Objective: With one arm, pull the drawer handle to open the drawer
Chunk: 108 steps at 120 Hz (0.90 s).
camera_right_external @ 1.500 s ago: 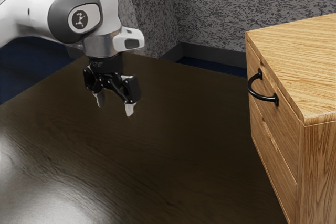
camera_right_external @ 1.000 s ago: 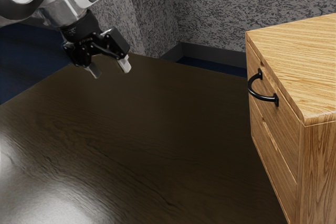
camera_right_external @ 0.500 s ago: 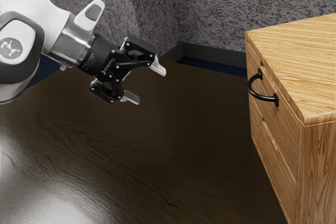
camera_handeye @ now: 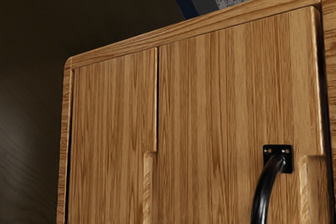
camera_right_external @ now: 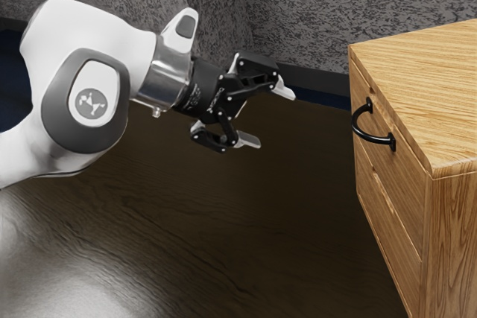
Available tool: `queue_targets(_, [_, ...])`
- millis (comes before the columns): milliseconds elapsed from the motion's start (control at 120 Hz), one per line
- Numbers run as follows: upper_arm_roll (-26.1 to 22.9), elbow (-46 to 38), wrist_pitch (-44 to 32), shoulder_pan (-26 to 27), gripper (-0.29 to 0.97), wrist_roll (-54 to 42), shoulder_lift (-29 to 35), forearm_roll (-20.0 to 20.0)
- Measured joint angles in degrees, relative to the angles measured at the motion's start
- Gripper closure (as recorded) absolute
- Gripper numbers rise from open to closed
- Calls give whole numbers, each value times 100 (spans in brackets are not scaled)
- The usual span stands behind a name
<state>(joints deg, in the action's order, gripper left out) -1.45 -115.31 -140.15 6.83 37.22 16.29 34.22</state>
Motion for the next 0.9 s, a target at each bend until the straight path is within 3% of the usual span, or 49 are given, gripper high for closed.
queue_targets(417, [-93, -100, -532, 326, 0, 299, -276, 169])
queue_targets(900, [-186, 492, 248, 330, 0, 370, -568, -446])
